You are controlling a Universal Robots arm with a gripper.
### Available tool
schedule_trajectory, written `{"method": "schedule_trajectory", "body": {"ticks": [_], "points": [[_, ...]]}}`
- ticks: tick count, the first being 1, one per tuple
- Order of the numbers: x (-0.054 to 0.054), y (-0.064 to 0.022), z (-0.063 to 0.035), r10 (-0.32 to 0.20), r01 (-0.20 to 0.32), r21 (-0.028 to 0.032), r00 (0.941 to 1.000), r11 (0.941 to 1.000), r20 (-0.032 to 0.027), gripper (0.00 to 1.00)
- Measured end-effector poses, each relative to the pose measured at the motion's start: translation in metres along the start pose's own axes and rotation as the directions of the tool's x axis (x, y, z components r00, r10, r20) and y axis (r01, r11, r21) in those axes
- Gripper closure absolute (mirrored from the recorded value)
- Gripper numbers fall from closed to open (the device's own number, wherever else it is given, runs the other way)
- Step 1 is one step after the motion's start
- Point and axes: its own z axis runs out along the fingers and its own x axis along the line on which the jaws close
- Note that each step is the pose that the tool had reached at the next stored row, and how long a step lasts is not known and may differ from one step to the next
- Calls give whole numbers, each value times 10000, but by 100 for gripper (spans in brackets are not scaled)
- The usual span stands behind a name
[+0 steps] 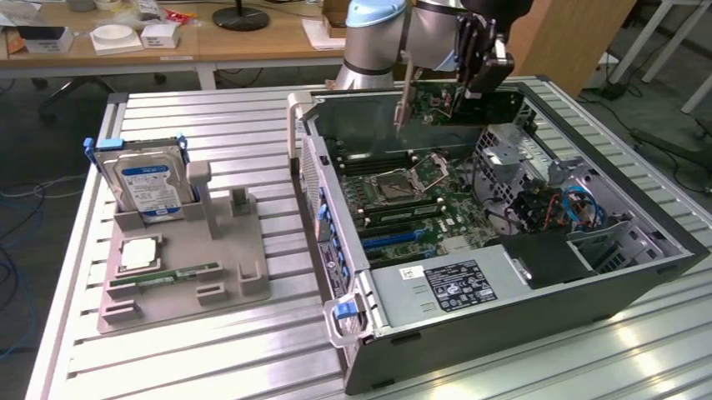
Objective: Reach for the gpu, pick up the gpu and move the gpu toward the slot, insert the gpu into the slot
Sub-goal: 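Insert the gpu into the slot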
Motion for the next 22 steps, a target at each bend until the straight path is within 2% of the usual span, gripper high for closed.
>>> {"method": "schedule_trajectory", "body": {"ticks": [5,10,19,20,22], "points": [[0,0,4,-851,851,-16,9964,9964,45,71],[0,-1,8,-1627,1627,-28,9866,9867,88,71],[1,4,8,-1661,1661,-28,9861,9861,91,71],[1,3,7,-1664,1664,-54,9860,9860,90,71],[1,6,15,-1658,1659,-180,9861,9860,83,71]]}}
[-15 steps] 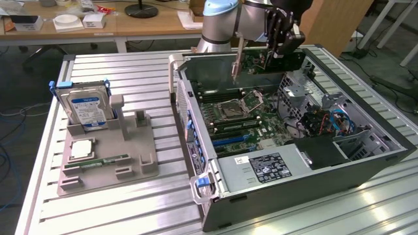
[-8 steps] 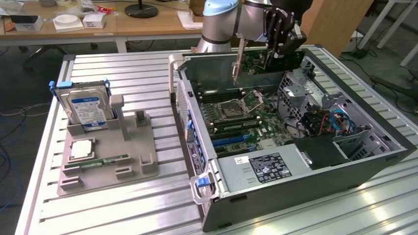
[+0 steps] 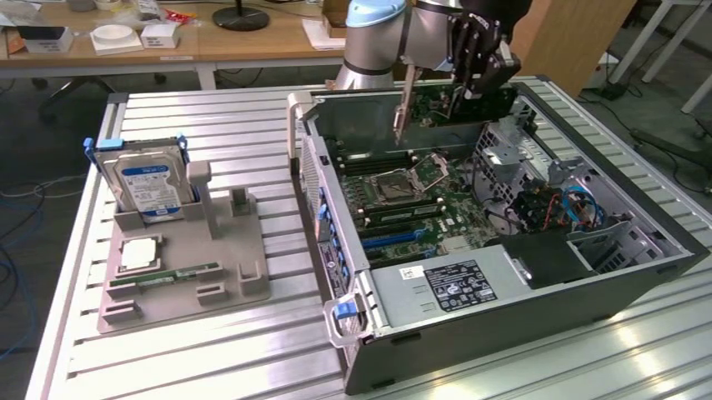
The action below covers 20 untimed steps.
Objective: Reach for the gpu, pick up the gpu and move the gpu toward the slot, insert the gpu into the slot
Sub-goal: 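Insert the gpu into the slot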
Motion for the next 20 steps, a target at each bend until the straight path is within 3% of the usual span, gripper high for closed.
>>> {"method": "schedule_trajectory", "body": {"ticks": [2,10,13,16,20], "points": [[1,2,32,3,-3,-36,10000,10000,-1,71],[75,5,167,1,-1,-44,10000,10000,11,71],[85,8,210,6,-5,-49,10000,10000,89,71],[86,11,234,12,-11,-56,9996,10000,268,71],[87,12,277,12,-11,-57,9996,10000,270,71]]}}
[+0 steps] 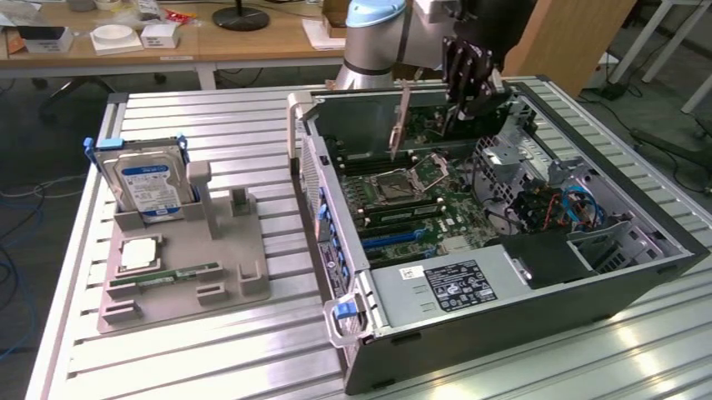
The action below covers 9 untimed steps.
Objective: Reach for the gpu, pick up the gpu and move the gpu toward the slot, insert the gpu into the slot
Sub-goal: 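Insert the gpu into the slot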
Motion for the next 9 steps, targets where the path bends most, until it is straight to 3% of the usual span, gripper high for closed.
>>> {"method": "schedule_trajectory", "body": {"ticks": [5,9], "points": [[8,12,39,-4,4,-9,10000,10000,-8,71],[25,82,70,-3,3,-8,10000,10000,-6,71]]}}
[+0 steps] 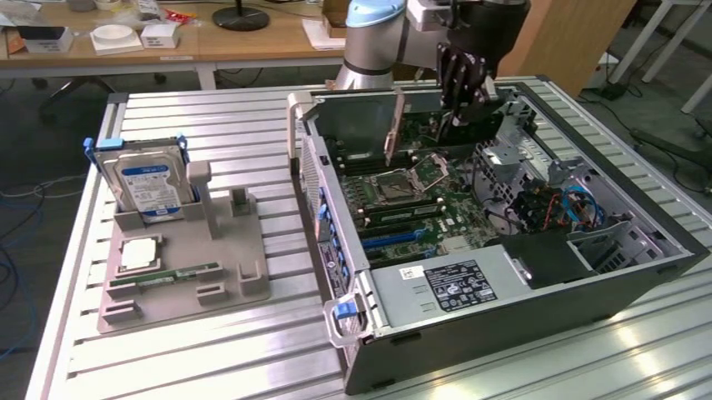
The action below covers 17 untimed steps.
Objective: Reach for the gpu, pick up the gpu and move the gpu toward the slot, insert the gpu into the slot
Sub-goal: 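Insert the gpu into the slot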
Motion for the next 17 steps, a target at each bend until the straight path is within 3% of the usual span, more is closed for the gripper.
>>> {"method": "schedule_trajectory", "body": {"ticks": [9,17], "points": [[10,130,71,145,-145,7,9999,9999,-24,71],[67,142,148,167,-167,8,9999,9999,-29,71]]}}
